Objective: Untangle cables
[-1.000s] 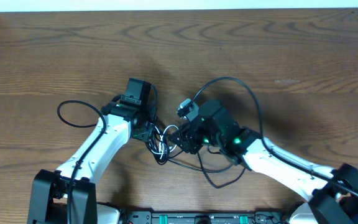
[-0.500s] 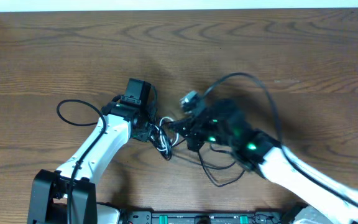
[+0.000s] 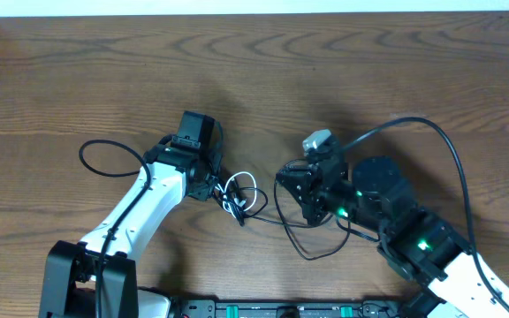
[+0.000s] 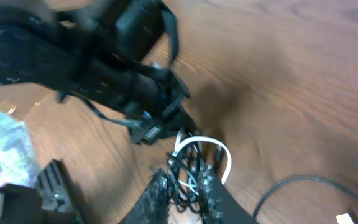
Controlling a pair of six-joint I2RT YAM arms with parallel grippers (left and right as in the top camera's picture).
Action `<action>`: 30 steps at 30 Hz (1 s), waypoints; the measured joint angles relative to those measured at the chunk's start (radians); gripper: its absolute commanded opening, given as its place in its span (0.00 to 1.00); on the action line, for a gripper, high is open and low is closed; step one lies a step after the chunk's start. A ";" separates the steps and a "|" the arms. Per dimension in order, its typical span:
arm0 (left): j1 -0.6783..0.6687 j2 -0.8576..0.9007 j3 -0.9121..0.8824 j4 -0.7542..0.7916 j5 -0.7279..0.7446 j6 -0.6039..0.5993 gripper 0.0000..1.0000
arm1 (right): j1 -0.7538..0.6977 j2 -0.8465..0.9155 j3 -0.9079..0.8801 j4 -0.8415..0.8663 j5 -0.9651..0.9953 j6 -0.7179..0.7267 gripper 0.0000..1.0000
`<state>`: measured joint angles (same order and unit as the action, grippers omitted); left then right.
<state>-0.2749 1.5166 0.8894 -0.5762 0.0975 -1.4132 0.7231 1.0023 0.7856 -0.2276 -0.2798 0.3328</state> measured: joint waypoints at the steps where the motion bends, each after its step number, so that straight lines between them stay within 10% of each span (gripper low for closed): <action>1: 0.000 0.000 0.000 0.000 0.000 0.000 0.08 | 0.001 0.014 0.000 -0.005 -0.003 -0.003 0.34; 11: 0.000 0.000 0.000 0.000 0.000 0.000 0.08 | 0.127 0.255 0.000 0.086 -0.076 0.219 0.57; 22: 0.000 0.000 0.000 -0.004 -0.003 0.000 0.08 | 0.129 0.410 0.000 0.238 -0.063 0.805 0.48; 30: 0.000 0.000 0.000 -0.020 -0.006 0.001 0.08 | 0.130 0.554 -0.002 0.303 0.032 0.978 0.25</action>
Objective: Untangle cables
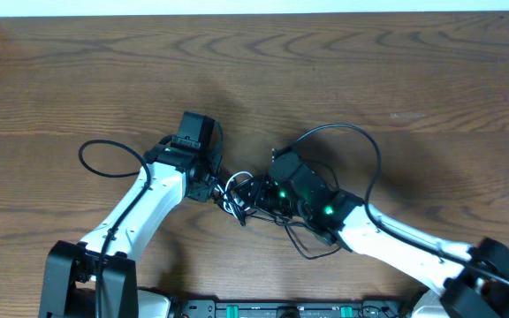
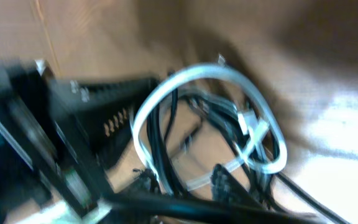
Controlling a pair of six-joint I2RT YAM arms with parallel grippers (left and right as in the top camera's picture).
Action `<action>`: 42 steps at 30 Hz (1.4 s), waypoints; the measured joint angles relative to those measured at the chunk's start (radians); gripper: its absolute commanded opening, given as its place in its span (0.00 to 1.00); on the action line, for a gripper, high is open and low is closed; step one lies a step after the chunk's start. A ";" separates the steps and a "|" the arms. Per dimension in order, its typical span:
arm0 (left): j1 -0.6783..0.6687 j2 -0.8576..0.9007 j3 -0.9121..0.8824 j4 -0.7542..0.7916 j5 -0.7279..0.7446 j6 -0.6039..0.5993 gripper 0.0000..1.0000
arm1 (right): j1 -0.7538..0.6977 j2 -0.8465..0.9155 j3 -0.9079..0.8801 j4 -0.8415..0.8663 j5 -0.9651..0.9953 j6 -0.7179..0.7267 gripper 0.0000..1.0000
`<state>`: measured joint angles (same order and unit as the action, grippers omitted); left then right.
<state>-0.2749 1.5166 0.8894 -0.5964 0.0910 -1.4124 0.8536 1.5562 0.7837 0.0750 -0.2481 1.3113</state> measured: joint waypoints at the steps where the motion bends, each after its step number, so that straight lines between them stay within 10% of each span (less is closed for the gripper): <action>1: 0.000 0.000 0.000 -0.008 -0.001 0.003 0.08 | -0.004 0.008 -0.002 0.040 0.018 -0.001 0.27; 20: 0.000 0.000 0.000 -0.033 -0.001 0.073 0.08 | -0.017 0.012 0.000 0.208 0.029 0.114 0.37; 26: 0.000 0.000 0.000 -0.032 0.013 0.159 0.08 | -0.017 0.110 0.000 0.227 0.095 0.141 0.01; 29: 0.000 0.000 0.000 -0.033 0.022 0.199 0.08 | -0.018 0.143 0.000 0.234 0.133 0.142 0.01; 38: 0.000 0.000 0.000 -0.033 0.031 0.239 0.08 | -0.029 0.080 -0.001 0.361 0.035 -0.124 0.01; 42: 0.000 0.000 0.000 -0.034 0.034 0.244 0.24 | -0.032 -0.018 -0.002 0.299 -0.005 -0.362 0.01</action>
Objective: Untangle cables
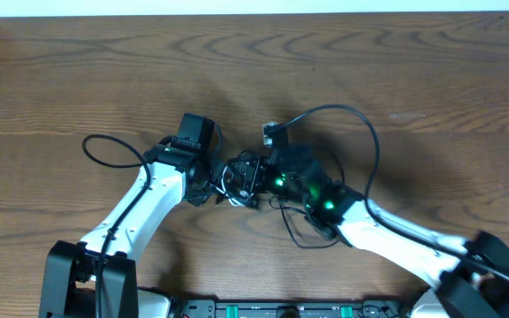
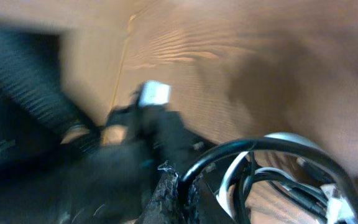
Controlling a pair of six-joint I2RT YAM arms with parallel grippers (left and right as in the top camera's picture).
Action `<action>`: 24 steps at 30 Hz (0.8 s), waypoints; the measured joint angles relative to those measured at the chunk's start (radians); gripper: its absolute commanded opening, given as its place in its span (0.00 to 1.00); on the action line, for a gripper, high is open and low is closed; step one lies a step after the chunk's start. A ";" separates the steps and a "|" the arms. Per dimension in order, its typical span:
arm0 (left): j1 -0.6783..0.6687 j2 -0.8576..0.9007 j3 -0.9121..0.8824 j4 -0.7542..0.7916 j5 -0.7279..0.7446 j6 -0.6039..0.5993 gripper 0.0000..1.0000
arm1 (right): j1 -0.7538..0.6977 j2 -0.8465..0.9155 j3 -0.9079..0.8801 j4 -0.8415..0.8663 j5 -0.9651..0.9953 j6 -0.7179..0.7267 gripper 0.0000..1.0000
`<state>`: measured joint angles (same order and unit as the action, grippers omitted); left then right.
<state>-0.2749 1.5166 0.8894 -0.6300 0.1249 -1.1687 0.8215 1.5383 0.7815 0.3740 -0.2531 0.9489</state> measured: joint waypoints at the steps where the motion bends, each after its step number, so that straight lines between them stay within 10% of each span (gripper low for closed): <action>1: 0.000 0.000 0.000 0.000 0.000 0.001 0.29 | 0.000 -0.022 0.000 0.002 -0.018 -0.058 0.01; 10: 0.000 0.000 0.000 -0.003 0.002 0.014 0.94 | 0.001 -0.149 0.005 -0.174 -0.152 -0.449 0.01; 24: 0.000 0.000 0.000 -0.002 0.175 0.006 0.95 | 0.000 -0.012 0.002 -0.380 0.153 -0.556 0.01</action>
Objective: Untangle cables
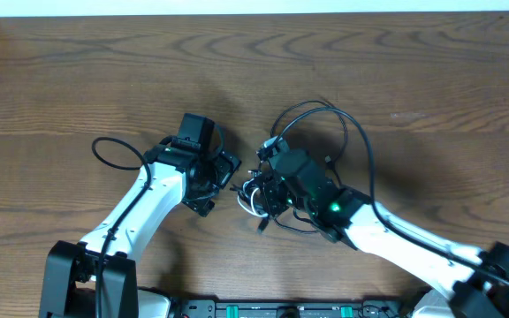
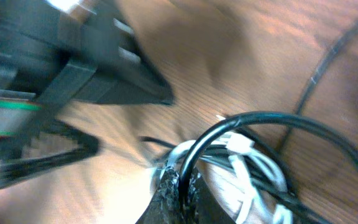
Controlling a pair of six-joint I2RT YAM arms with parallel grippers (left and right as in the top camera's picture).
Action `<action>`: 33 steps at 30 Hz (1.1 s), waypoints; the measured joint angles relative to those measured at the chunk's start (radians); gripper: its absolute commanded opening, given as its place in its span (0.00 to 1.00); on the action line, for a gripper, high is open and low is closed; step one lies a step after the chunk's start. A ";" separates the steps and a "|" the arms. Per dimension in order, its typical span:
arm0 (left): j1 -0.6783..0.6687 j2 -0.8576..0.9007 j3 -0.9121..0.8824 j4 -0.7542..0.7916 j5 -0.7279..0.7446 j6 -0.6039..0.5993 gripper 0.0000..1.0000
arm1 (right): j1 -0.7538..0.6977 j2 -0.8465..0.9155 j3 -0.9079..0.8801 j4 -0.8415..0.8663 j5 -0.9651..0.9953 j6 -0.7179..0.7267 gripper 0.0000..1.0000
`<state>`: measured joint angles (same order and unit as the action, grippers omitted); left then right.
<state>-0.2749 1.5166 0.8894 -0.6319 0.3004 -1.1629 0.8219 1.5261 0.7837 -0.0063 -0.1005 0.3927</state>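
Note:
A small tangle of white and black cables (image 1: 256,190) lies at the table's middle. My right gripper (image 1: 268,188) is at the tangle. In the right wrist view the right gripper (image 2: 179,182) is shut on a thick black cable (image 2: 241,121) that arches over the white cable (image 2: 257,171). My left gripper (image 1: 223,185) stands just left of the tangle, open and apart from it. The right wrist view shows that left gripper (image 2: 132,122) with nothing between its fingers. A thin black strand (image 1: 294,225) trails under the right arm.
The wooden table (image 1: 431,79) spreads around both arms. The right arm's own black lead (image 1: 325,110) loops above its wrist. The left arm's lead (image 1: 104,150) loops to its left. A black rail (image 1: 281,309) runs along the near edge.
The tangle has shifted right, from between the two grippers to the right gripper's side. The left gripper, which was at the tangle, is now open and clear of it.
At first the left gripper was at the tangle and the right gripper stood off to the right. Then the right gripper was at the tangle too. Later both met at it, the right one shut on a black cable. Now the tangle sits rightward, free of the left gripper.

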 measured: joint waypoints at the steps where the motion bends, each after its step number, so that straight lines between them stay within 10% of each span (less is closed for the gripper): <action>1: 0.000 0.000 0.000 0.000 0.011 0.000 0.95 | 0.000 0.019 0.000 0.003 0.004 -0.004 0.01; 12: 0.011 0.000 0.003 -0.007 0.038 -0.011 0.95 | 0.000 -0.064 -0.017 0.345 -0.192 -0.076 0.01; 19: 0.008 0.000 0.003 -0.014 0.039 -0.011 0.95 | 0.001 -0.186 0.001 0.022 -0.155 -0.097 0.01; 33: 0.008 0.000 0.003 -0.078 0.262 -0.108 0.94 | 0.000 -0.174 -0.007 0.111 -0.137 -0.098 0.01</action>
<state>-0.2665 1.5166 0.8925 -0.7097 0.5629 -1.2705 0.8223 1.3518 0.7769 0.1043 -0.2379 0.2951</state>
